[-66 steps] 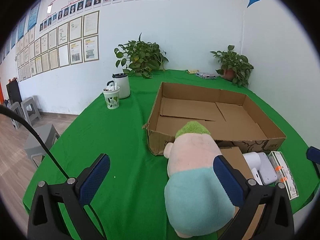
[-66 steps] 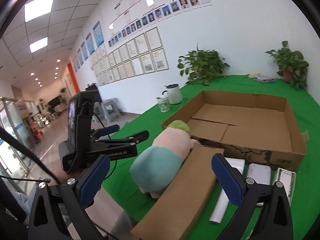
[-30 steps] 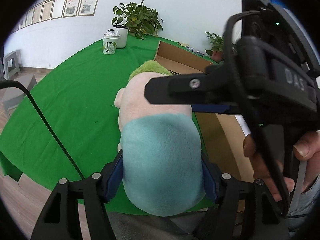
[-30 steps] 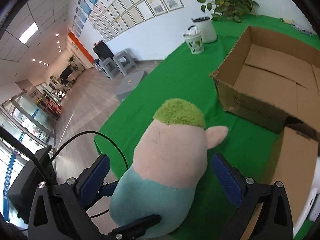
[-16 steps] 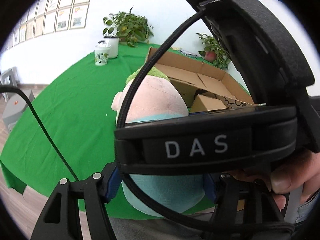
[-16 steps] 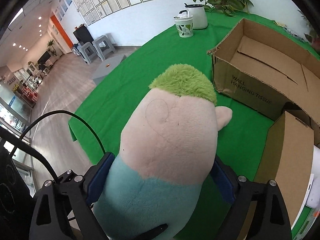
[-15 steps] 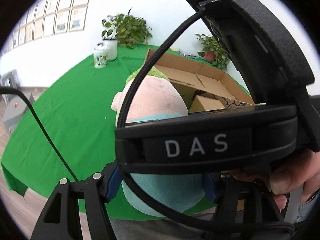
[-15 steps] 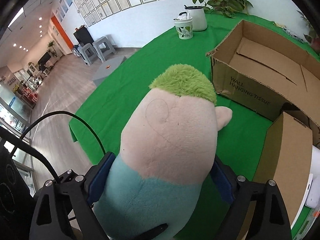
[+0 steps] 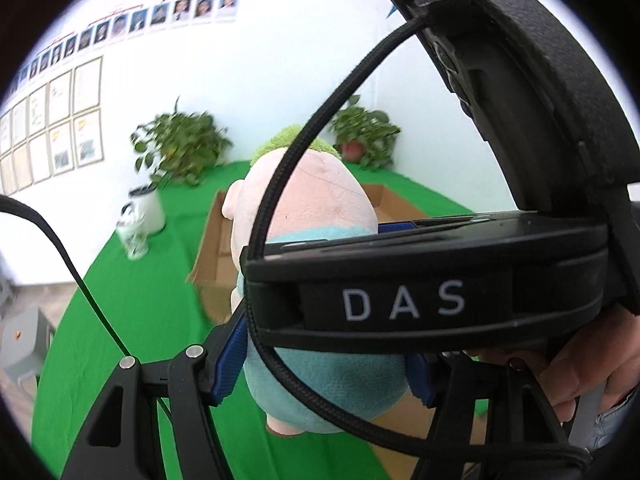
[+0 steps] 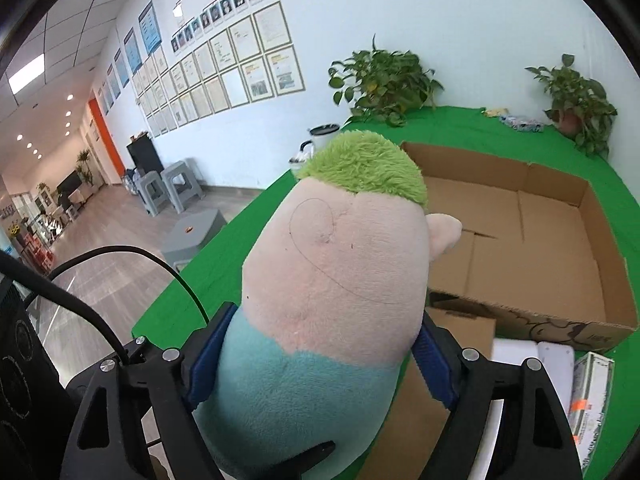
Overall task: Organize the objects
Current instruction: 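Carry the plush toy with both grippers over the open cardboard box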
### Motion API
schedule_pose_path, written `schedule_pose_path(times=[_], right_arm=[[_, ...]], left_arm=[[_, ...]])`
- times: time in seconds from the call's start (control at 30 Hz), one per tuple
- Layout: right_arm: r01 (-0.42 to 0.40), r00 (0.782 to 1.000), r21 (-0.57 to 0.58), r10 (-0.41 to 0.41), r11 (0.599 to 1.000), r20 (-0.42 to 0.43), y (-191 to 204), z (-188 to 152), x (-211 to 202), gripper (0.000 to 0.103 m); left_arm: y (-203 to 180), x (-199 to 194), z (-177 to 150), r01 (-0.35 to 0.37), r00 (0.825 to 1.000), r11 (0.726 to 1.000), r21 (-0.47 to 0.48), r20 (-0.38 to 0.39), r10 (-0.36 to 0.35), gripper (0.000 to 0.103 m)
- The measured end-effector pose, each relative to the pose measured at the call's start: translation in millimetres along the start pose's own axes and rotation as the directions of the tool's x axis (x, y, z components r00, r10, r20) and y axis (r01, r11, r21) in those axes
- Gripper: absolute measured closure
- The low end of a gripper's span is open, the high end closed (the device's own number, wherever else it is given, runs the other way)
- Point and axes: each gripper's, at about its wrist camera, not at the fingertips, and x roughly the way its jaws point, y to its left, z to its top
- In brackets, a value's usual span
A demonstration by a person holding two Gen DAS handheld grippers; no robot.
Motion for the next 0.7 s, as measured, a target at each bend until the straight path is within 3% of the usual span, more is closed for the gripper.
schedule_pose_path(times=[0.23,0.4,0.53,0.6,0.7], right_arm=[[0.078,0.986,0.011,-0.079,0.997,0.148,-31.6,50.2,-69.0,0.024],[0.114,0.971,-0.016,-0.108,0.993,0.215,-37.8,98.6,-116.9,0.025],[0.120,0.966,-0.036,-0.109,0.992,0.233,-40.6,167.4,-123.4,0.025],[0.119,0.971,-0.043,-0.107,0.992,0.212,-39.8,209.8,-105.5,0.025],[0.098,0.985,-0.040,-0.091,0.994,0.148,-53.6,245.1,-71.6,0.025]], left_arm=[[-15.3,9.5,57.8,0.054,0.991,0.993,0.101,0.117,-0.066,0.038],[-10.6,23.8,110.0,0.054,0.984,0.992,0.113,0.163,-0.073,0.038],[3.1,33.8,151.9,0.060,0.983,0.995,0.083,0.166,-0.073,0.038],[18.6,53.2,165.7,0.061,0.988,0.997,0.056,0.137,-0.068,0.038],[33.2,70.8,163.3,0.060,0.995,0.998,0.020,0.078,-0.061,0.038]])
